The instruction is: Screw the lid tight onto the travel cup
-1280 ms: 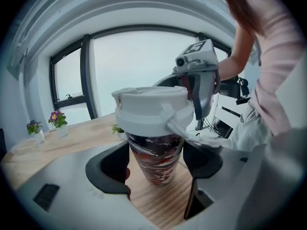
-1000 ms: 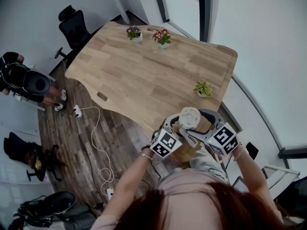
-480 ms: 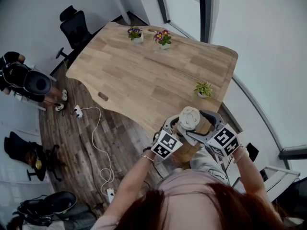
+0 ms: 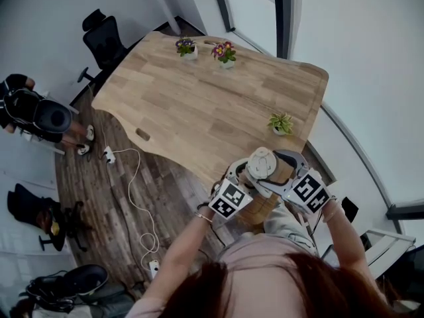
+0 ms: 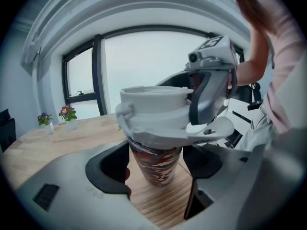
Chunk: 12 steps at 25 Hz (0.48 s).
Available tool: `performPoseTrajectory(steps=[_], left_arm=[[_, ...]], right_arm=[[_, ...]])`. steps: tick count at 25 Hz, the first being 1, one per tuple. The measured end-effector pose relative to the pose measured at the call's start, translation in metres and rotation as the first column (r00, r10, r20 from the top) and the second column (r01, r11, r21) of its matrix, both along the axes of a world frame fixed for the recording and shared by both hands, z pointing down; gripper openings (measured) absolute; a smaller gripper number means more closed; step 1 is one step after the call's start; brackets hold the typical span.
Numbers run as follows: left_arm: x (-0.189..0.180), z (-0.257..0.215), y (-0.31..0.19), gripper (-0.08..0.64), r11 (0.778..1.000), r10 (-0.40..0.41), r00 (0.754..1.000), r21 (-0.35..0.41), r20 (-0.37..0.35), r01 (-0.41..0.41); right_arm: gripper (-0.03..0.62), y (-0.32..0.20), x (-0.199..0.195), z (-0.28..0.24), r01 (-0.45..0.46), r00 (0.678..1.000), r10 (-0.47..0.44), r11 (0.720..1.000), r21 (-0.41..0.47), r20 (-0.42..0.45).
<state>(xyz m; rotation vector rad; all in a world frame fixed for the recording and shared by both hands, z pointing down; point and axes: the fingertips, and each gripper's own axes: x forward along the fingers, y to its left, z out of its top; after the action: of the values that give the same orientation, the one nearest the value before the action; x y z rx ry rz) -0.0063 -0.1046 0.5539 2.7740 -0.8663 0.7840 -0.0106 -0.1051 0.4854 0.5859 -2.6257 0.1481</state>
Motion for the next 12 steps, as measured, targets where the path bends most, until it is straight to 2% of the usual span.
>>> performPoseTrajectory(steps=[3,5,8,12], left_arm=[[0.0013,0.0,-0.001,0.348,0.999,-0.038,0.999,0.006,-0.004,0.039],[0.0017,0.0008,-0.001,0.347,0.999,-0.042,0.999,0.009,-0.005,0.042],[0.0012,0.002,-0.0006,0.347,1.0,-0.012,1.0,0.003,0.001,0.012],[0.0016,0.0023,0.0007,0.347,0.998,0.068,0.998,-0.019,0.013,-0.068]], right_arm=[[0.362,-0.0011,0.0027,0.0001,-0.144,0.989,0.143,0.989,0.021,0.036],[0.362,-0.0006,0.0036,0.0008,-0.196,0.979,0.194,0.981,0.02,0.059],[0.362,0.0012,0.0021,-0.0015,-0.172,0.981,0.173,0.985,-0.027,0.088],[0.362,-0.0031,0.0032,-0.0041,-0.058,0.997,0.06,0.998,-0.036,0.052]])
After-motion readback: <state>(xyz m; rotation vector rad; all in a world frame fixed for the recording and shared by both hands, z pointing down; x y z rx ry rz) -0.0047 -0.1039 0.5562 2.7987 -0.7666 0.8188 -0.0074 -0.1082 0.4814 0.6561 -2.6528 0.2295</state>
